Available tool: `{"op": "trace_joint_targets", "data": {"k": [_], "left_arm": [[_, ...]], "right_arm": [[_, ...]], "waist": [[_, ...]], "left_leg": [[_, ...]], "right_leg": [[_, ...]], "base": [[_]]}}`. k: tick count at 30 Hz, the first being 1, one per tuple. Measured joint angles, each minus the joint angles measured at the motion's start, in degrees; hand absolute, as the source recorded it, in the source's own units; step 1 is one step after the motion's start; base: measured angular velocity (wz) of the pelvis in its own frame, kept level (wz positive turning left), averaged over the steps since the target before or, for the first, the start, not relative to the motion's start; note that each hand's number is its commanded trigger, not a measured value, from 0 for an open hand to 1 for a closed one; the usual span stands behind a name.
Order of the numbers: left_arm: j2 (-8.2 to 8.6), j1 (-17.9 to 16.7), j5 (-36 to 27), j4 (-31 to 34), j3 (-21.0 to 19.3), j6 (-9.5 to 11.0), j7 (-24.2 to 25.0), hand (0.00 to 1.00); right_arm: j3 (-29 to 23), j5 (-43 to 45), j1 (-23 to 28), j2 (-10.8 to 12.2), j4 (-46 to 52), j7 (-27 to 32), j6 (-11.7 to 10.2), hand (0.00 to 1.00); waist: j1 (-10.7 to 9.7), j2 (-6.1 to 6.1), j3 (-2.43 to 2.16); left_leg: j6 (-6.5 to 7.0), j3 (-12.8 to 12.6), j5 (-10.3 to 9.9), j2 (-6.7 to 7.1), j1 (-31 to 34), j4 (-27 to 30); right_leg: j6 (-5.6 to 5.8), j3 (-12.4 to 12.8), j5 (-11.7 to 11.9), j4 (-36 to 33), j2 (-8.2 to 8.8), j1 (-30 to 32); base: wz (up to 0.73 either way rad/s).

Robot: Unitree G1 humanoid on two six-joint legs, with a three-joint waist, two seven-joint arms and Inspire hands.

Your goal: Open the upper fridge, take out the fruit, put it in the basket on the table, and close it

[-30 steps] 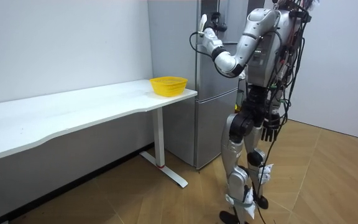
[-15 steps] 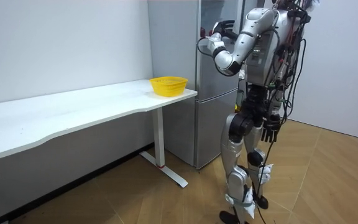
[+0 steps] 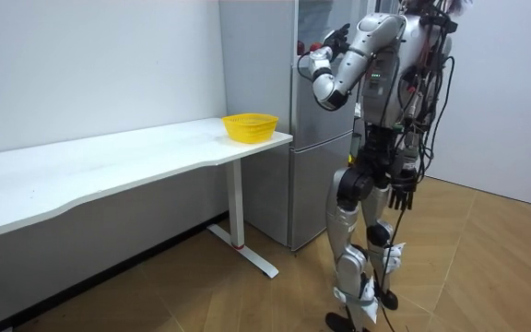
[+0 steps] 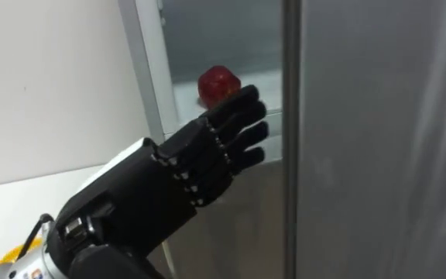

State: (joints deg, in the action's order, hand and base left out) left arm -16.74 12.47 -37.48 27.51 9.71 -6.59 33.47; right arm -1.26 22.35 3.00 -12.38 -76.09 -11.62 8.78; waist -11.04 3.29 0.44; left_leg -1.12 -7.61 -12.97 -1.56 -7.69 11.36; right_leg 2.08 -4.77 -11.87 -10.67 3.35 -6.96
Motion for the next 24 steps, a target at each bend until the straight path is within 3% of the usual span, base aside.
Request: {"op": "trace_joint_targets", "data": {"k": [10,20,24], "left_arm": [[0.19,3.46,0.04,0.09,2.57,-0.02,-0.30,0.00],[0.51,4.05,0.70,1.05,6.30,0.00,-0.61,0.00],[1.71,4.98,1.08,1.06,7.28,0.00,-0.52,0.00]], "right_arm": [[-0.01,-0.03,-0.03,-0.24,-0.14,0.27,-0.11,0.00],[0.63,-0.04,-0.26,-0.26,-0.04,0.99,-1.33,0.00],[2.39,-0.08,-0.88,-0.19,-0.70,0.95,-1.73,0.00]], "waist": [[-1.26,0.75,-0.49],[-1.26,0.71,-0.45],[-1.51,0.47,-0.28]], "left_leg": [[0.00,-0.34,0.00,-0.06,0.00,-0.01],[0.00,-0.35,0.00,-0.11,0.01,-0.20],[0.00,-0.30,0.00,-0.12,0.01,-0.38]], "right_leg": [[-0.01,0.25,0.01,-0.21,-0.04,0.66],[-0.05,0.22,0.04,-0.06,-0.15,0.68],[-0.06,0.08,0.04,0.07,-0.16,0.62]], "base": [[-0.01],[0.00],[0.01]]}}
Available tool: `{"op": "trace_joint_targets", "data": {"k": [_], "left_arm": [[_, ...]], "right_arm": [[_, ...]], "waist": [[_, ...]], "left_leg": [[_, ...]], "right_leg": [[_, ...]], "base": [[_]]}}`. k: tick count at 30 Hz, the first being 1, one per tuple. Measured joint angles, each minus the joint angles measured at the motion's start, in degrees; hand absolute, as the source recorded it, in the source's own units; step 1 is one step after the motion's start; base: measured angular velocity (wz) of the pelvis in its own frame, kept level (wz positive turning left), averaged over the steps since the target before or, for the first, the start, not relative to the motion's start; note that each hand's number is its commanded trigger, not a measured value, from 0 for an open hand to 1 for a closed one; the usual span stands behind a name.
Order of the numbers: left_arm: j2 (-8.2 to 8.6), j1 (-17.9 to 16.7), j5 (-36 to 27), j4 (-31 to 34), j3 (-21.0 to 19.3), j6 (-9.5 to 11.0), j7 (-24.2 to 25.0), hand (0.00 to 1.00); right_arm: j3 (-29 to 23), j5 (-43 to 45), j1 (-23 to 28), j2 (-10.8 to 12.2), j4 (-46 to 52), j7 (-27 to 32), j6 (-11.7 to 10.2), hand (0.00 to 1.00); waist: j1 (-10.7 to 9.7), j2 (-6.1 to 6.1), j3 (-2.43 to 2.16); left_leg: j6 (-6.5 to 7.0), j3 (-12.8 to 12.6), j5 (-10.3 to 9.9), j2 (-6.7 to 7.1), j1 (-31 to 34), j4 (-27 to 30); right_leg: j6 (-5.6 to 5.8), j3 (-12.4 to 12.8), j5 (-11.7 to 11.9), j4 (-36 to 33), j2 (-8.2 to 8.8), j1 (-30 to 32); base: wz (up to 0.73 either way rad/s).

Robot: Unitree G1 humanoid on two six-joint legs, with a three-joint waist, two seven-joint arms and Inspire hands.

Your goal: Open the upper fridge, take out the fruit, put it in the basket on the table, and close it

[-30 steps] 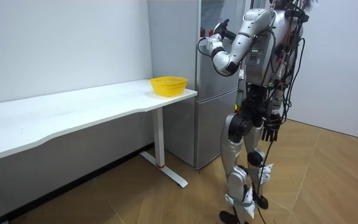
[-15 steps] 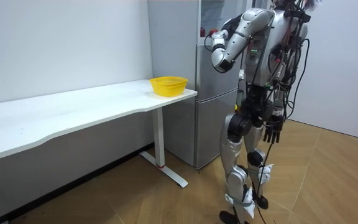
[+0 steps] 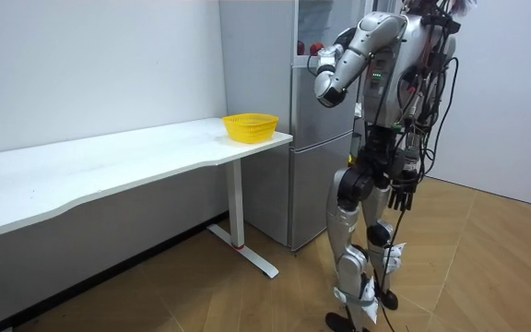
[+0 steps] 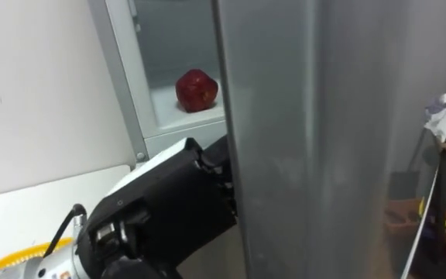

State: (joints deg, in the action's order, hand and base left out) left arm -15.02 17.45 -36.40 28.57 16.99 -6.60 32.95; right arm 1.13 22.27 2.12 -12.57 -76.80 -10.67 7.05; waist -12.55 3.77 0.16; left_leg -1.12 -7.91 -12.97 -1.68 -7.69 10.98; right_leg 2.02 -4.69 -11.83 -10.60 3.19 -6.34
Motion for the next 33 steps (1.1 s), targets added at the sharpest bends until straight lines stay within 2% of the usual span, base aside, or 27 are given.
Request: {"op": "trace_joint_targets", "data": {"k": [2,5,12,15,21,23,28,33], "left_arm": [[0.75,1.96,0.01,-0.13,1.42,-0.01,-0.06,0.00],[1.95,4.35,0.14,-0.44,3.49,0.00,-0.43,0.00],[3.76,8.52,0.41,-0.48,7.56,0.00,-0.79,0.00],[4.61,10.46,1.29,-0.81,9.03,0.00,-0.78,0.00],[6.35,14.26,1.23,-1.30,12.72,-0.52,-0.99,0.00],[7.82,14.93,1.20,-1.33,13.87,-0.53,-0.93,0.00],[8.52,18.25,1.18,-4.03,14.75,-0.73,-0.94,0.00],[10.04,19.37,1.12,-6.56,14.78,-0.73,-1.30,0.00]], "right_arm": [[-0.05,0.05,-0.78,0.01,-0.53,-0.06,-0.05,0.00],[0.07,-0.02,-1.95,-0.01,-1.21,0.02,-0.08,0.00],[2.17,0.01,-2.08,0.34,-0.97,-0.01,0.01,0.00],[2.22,-0.49,-2.23,0.36,-0.97,0.06,0.05,0.00],[2.67,-2.00,-3.33,0.17,-0.80,1.45,0.31,0.00],[2.71,-2.32,-3.46,-0.16,-1.03,1.90,0.10,0.00],[4.21,-3.82,-3.70,-0.77,-1.20,2.04,0.05,0.00],[4.53,-5.34,-3.43,-0.79,-1.41,2.31,-0.01,0.00]], "waist": [[-0.42,-0.40,0.33],[-1.80,-0.63,0.48],[-3.94,-0.33,0.39],[-4.42,-0.24,0.33],[-6.27,0.34,-0.03],[-6.54,0.55,-0.16],[-7.76,0.86,0.02],[-8.26,0.94,0.08]], "left_leg": [[0.00,0.00,0.00,0.02,0.08,-0.26],[0.00,0.01,0.00,0.09,0.20,-0.27],[0.00,-0.10,0.00,-0.01,0.32,-0.30],[0.00,-1.00,0.00,-0.24,0.08,-0.31],[-0.01,-2.19,-0.01,-0.61,0.06,-0.30],[-0.01,-2.93,-0.01,-0.72,-0.16,-0.19],[-0.02,-3.09,-0.02,-0.81,-0.46,-0.24],[-0.02,-4.32,-0.02,-0.89,-0.54,-0.25]], "right_leg": [[0.00,-0.17,0.00,0.20,0.00,-0.02],[0.10,-0.01,0.17,0.98,0.02,-0.29],[0.08,0.20,0.17,0.86,-0.08,0.35],[-0.08,1.15,0.28,0.78,-0.33,0.49],[-0.32,1.72,0.48,0.80,-0.59,0.49],[-0.33,2.47,0.48,0.81,-0.69,0.47],[-0.43,3.10,0.54,0.81,-0.82,0.46],[-0.48,3.20,0.57,0.79,-0.83,0.45]], "base": [[0.07],[0.02],[-0.08],[-0.15],[-0.09],[-0.14],[-0.06],[-0.01]]}}
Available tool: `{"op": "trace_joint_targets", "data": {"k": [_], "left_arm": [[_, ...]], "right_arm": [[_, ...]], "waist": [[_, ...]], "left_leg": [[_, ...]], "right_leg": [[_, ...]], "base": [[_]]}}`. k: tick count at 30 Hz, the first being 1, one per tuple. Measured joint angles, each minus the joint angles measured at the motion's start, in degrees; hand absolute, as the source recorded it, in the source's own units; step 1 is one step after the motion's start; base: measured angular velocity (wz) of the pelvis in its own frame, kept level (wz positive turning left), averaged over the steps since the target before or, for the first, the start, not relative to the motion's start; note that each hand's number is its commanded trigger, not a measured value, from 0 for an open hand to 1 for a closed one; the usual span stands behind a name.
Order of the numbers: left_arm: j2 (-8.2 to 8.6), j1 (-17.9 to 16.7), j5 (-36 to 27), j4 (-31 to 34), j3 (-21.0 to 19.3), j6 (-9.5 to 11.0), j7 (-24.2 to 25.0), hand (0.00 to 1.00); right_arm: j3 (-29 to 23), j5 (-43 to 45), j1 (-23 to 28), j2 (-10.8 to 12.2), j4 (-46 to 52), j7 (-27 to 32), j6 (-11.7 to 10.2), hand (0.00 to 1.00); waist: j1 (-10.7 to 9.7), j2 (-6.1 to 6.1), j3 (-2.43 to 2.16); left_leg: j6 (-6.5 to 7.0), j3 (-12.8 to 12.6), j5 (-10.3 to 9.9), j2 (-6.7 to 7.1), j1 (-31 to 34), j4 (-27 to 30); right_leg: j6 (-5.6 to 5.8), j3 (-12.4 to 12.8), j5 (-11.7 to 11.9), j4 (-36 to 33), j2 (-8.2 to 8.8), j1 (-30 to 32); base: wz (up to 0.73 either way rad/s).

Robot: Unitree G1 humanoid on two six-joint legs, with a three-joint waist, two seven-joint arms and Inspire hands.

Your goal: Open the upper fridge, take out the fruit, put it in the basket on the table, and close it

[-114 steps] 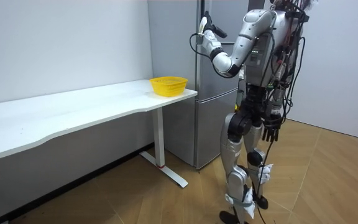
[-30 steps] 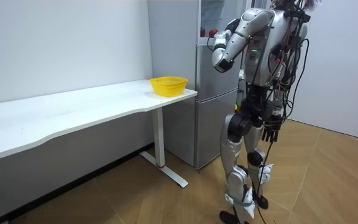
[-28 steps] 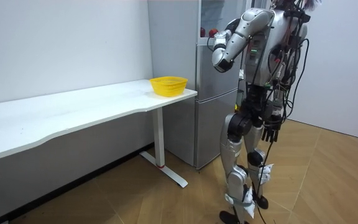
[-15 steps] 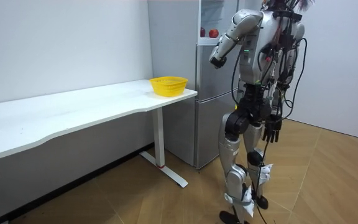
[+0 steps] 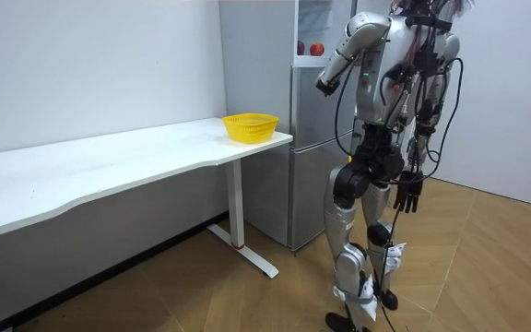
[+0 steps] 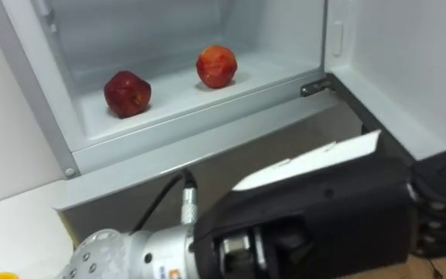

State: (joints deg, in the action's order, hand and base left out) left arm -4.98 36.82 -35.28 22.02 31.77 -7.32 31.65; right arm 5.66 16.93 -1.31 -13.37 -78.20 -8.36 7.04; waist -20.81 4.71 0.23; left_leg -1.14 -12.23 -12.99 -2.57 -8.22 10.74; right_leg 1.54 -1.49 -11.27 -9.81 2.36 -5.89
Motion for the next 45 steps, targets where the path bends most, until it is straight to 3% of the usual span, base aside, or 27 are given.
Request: {"op": "trace_joint_targets", "data": {"k": [7,13,16,18,20,22,24,26,28,31,35,36,42,45], "left_arm": [[0.24,0.00,0.07,-0.77,0.00,0.03,-1.21,0.00],[-0.59,-0.48,5.61,-0.64,0.02,0.38,-1.84,0.00],[-2.81,-0.76,6.95,0.20,-0.27,0.40,-1.87,0.00],[-4.56,-3.07,6.95,1.72,-1.86,0.40,-1.88,0.00],[-6.87,-6.67,7.33,4.34,-5.34,0.47,-1.89,0.00],[-9.38,-10.39,7.33,6.88,-12.37,0.62,-2.21,0.00],[-10.06,-12.98,8.62,8.95,-17.32,0.83,-3.95,0.00],[-9.94,-15.66,9.94,11.06,-21.33,2.43,-6.67,0.00],[-9.46,-18.00,12.53,13.31,-26.04,4.02,-10.20,0.00],[-9.36,-19.96,15.09,15.57,-31.46,6.23,-14.24,0.00],[-8.99,-23.45,16.52,17.13,-37.54,11.73,-20.97,0.00],[-8.93,-24.10,17.10,17.23,-38.82,12.24,-21.51,0.00],[-8.71,-28.46,17.56,17.25,-50.50,16.10,-31.56,0.00],[-8.93,-31.02,19.89,17.22,-56.88,17.79,-39.28,0.00]], "right_arm": [[0.05,-0.84,0.13,-0.15,0.09,0.10,0.00,0.00],[-0.06,-1.18,0.15,-0.18,0.06,0.30,-0.72,0.00],[-0.01,-1.38,0.48,-0.19,0.06,0.78,-1.36,0.00],[-0.20,-2.32,0.46,-0.28,-0.05,0.75,-1.50,0.00],[-0.85,-2.74,0.69,-0.35,-0.34,0.96,-2.49,0.00],[-2.58,-2.95,1.23,-0.26,-0.59,1.39,-2.69,0.00],[-2.60,-2.75,1.96,-0.22,-0.58,1.56,-2.87,0.00],[-2.63,-1.75,3.08,-0.12,-0.55,2.08,-3.68,0.00],[-2.70,-0.35,4.84,0.52,-0.12,2.77,-4.02,0.00],[-3.08,1.37,6.59,1.62,0.27,3.39,-4.67,0.00],[-3.32,1.39,8.15,2.27,0.12,4.10,-5.40,0.00],[-3.75,1.42,8.42,2.33,0.05,4.10,-5.69,0.00],[-6.04,1.62,9.60,2.70,0.23,4.59,-6.70,0.00],[-8.07,1.64,10.95,2.85,0.26,4.81,-6.86,0.00]], "waist": [[0.18,0.21,0.14],[0.89,0.16,0.35],[2.76,0.10,0.47],[4.04,-0.04,0.57],[5.40,-0.22,0.68],[7.60,-0.67,0.94],[10.22,-0.99,0.82],[12.02,-1.13,0.66],[15.06,-1.72,0.38],[17.03,-2.46,-0.15],[20.32,-3.28,-0.51],[20.60,-3.21,-0.65],[22.93,-3.12,-0.59],[23.98,-3.07,-0.46]], "left_leg": [[0.00,-1.53,0.00,-0.05,0.01,0.01],[0.00,-1.63,0.00,-0.04,0.03,-0.08],[-0.01,-1.52,0.02,-0.10,-0.17,-0.27],[-0.02,-1.14,0.03,-0.17,-0.44,-0.88],[-0.02,-0.86,0.03,-0.24,-0.47,-1.14],[-0.02,0.05,0.03,-0.23,-0.35,-1.19],[-0.02,0.40,0.03,-0.24,-0.24,-1.27],[-0.03,0.94,0.03,-0.22,-0.22,-1.25],[-0.04,1.92,0.04,-0.23,-0.24,-1.25],[-0.09,3.73,0.07,-0.29,-0.63,-1.24],[-0.09,4.74,0.07,-0.24,-1.93,-1.25],[-0.09,4.74,0.07,-0.23,-2.00,-1.23],[-0.09,6.02,0.07,0.36,-2.46,-1.03],[-0.08,6.30,0.06,0.48,-2.46,-0.63]], "right_leg": [[-0.01,0.01,0.02,-0.12,-0.01,0.45],[0.08,-0.15,0.08,-0.11,0.02,0.47],[0.04,0.10,0.10,-0.51,-0.05,0.68],[0.03,0.07,0.08,-0.80,-0.20,0.45],[0.02,-0.17,0.08,-0.81,-0.31,0.54],[-0.02,-0.53,0.10,-0.81,-0.34,0.85],[-0.02,-0.97,0.10,-0.88,-0.33,0.82],[-0.02,-1.42,0.10,-0.79,-0.33,0.74],[-0.02,-2.17,0.10,-0.79,-0.32,0.04],[0.00,-4.02,0.08,-0.77,-0.31,-1.15],[0.00,-5.25,0.07,-0.81,-0.20,-2.42],[0.00,-5.37,0.07,-0.81,-0.18,-2.50],[0.08,-7.33,-0.08,0.21,0.39,-4.16],[0.13,-7.33,-0.18,0.08,0.50,-4.15]], "base": [[0.00],[0.00],[-0.10],[-0.06],[0.05],[0.11],[0.14],[0.15],[0.16],[0.32],[0.11],[0.06],[0.09],[0.05]]}}
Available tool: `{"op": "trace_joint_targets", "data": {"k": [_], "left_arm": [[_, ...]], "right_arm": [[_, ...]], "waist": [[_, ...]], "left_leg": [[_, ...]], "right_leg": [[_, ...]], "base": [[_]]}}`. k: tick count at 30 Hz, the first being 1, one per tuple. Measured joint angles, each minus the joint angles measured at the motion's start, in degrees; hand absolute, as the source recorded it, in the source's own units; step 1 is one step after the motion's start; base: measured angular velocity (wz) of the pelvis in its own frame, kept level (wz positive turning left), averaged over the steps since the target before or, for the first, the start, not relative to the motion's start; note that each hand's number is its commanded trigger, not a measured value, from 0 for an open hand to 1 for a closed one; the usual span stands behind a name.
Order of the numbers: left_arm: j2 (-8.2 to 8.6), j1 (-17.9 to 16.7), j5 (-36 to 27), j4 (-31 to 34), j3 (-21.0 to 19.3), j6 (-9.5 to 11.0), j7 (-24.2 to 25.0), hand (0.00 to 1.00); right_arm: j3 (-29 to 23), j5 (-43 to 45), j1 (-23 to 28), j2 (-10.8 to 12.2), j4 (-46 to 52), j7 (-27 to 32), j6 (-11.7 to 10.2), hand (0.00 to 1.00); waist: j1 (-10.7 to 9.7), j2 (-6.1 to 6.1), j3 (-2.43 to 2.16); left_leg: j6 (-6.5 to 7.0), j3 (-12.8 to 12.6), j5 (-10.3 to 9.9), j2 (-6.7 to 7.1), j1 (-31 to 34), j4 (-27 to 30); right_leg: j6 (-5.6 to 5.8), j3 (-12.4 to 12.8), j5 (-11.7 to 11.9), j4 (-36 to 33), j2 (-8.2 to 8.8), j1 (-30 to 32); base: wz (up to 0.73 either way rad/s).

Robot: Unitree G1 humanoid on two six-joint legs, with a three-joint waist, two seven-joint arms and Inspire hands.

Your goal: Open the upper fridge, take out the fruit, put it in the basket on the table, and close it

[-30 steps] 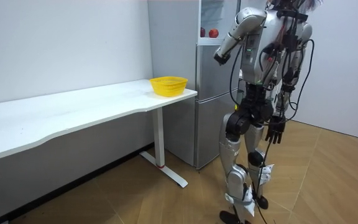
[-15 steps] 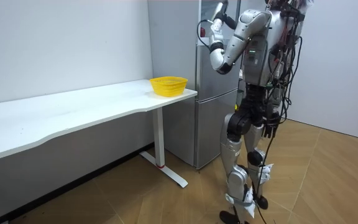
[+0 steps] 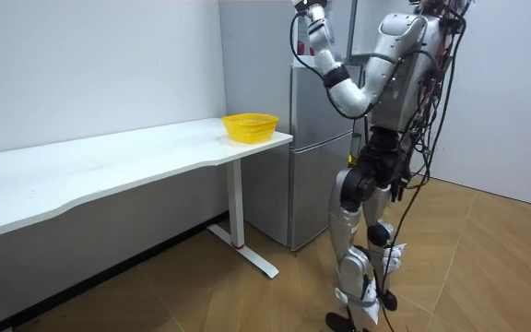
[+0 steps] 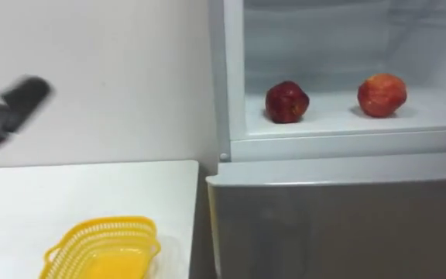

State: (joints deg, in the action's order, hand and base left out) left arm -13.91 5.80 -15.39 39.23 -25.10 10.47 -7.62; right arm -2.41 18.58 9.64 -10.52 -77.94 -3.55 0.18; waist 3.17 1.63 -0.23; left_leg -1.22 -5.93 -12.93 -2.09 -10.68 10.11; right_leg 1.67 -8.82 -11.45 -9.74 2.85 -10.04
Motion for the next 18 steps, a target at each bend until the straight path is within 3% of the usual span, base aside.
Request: {"op": "trace_joint_targets", "data": {"k": [2,4,7,12,18], "left_arm": [[0.01,-1.76,0.33,-0.11,-2.90,1.22,-4.45,0.00],[0.02,-5.71,0.32,-1.91,-6.35,3.21,-9.30,0.00],[0.16,-11.49,1.34,-8.21,-8.53,3.68,-14.65,0.00],[0.71,-17.98,-0.38,-21.66,-8.32,1.96,-22.84,0.00],[4.04,-23.74,-10.49,-45.85,-4.77,1.38,-29.88,0.00]], "right_arm": [[-1.60,-0.07,0.88,-0.01,0.23,0.11,-0.04,0.00],[-3.11,-0.29,1.90,-0.02,0.83,0.75,-0.03,0.00],[-3.41,-0.27,2.46,0.02,1.57,0.96,0.43,0.00],[-3.12,-0.30,2.96,-0.21,2.03,1.14,1.38,0.00],[-3.35,-0.26,2.78,-0.15,3.92,1.71,2.93,0.00]], "waist": [[0.73,0.43,0.16],[1.28,0.90,0.28],[1.68,1.53,0.27],[1.64,1.59,0.16],[1.72,0.77,-0.04]], "left_leg": [[0.01,0.07,-0.01,0.00,0.09,0.14],[0.02,0.24,-0.02,-0.02,0.23,0.07],[0.00,0.86,0.00,0.03,0.60,-0.22],[-0.05,2.02,0.05,0.19,1.30,0.27],[-0.04,2.09,0.05,0.65,1.55,0.13]], "right_leg": [[0.01,0.03,-0.02,-0.03,0.01,-0.06],[0.01,-0.10,-0.02,-0.20,0.01,-0.06],[-0.03,-0.60,-0.04,-0.21,0.01,0.09],[-0.13,-1.48,0.01,-0.07,0.04,0.01],[0.12,-1.45,-0.55,-0.34,0.57,0.83]], "base": [[0.00],[0.02],[0.08],[0.10],[-0.01]]}}
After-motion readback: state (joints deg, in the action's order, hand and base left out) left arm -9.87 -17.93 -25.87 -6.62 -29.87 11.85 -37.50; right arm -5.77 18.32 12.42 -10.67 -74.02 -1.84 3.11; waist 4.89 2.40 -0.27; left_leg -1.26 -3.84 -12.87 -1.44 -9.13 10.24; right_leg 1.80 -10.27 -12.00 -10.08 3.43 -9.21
